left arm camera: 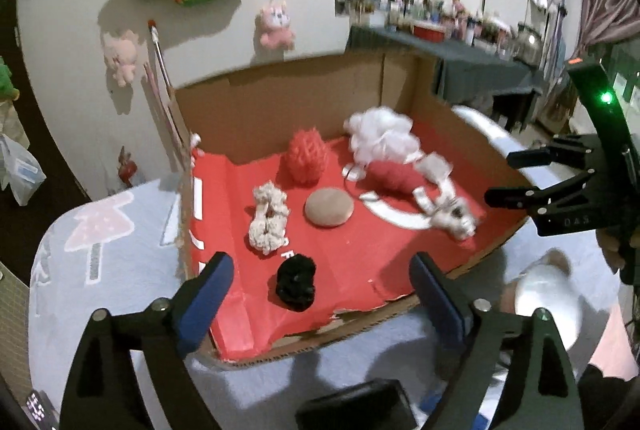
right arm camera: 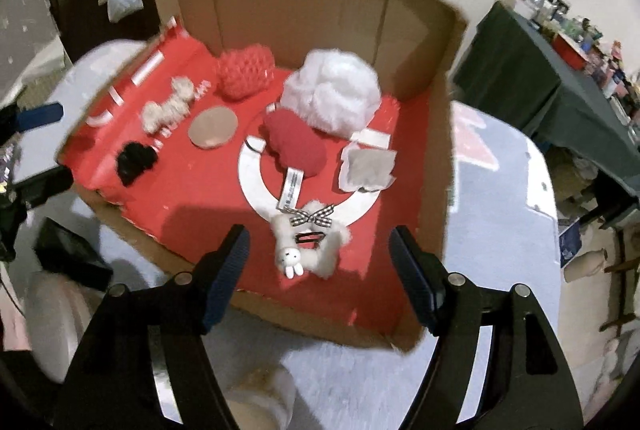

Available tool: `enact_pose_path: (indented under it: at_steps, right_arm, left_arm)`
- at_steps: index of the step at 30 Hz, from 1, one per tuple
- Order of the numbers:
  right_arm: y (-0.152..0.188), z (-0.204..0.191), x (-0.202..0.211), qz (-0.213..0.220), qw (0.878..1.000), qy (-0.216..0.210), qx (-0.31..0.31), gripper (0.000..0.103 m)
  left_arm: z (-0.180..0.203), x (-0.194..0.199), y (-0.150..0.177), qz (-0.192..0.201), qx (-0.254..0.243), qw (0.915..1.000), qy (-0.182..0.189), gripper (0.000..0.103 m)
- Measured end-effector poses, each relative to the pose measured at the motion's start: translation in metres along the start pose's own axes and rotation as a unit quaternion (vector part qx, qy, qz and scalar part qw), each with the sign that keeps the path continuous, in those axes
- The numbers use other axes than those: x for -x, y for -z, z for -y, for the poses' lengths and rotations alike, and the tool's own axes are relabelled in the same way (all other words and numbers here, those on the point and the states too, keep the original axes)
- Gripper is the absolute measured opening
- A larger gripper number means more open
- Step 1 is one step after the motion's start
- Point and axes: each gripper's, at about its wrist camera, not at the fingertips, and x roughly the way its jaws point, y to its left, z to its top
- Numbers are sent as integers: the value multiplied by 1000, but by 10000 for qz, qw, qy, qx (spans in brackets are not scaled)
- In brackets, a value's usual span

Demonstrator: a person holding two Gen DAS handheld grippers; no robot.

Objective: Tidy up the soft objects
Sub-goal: 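Withdraw both tools from the box toward the blue roll and cotton puff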

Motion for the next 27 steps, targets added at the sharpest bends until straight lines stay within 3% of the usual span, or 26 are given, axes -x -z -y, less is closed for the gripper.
enact_pose_path:
  at_steps: [6, 14, 19, 27]
  right_arm:
    - [12, -6, 56, 698, 9975, -5, -124, 78]
    - [55, -29, 128, 1701, 9853, 29, -171, 87]
    - [94, -46, 156, 2185, 9753, 52, -334, 91]
    - [152, -70, 170, 2856, 9556, 559, -459, 93]
  left_arm:
    - [14, 44, 9, 640, 112, 9979, -32, 102]
    - [43, 95, 38, 1386, 128, 9901, -201, 103]
    - [56, 110, 62, 1614, 334, 9860, -263, 103]
    - [75, 120, 107, 1912, 530, 9792, -430, 103]
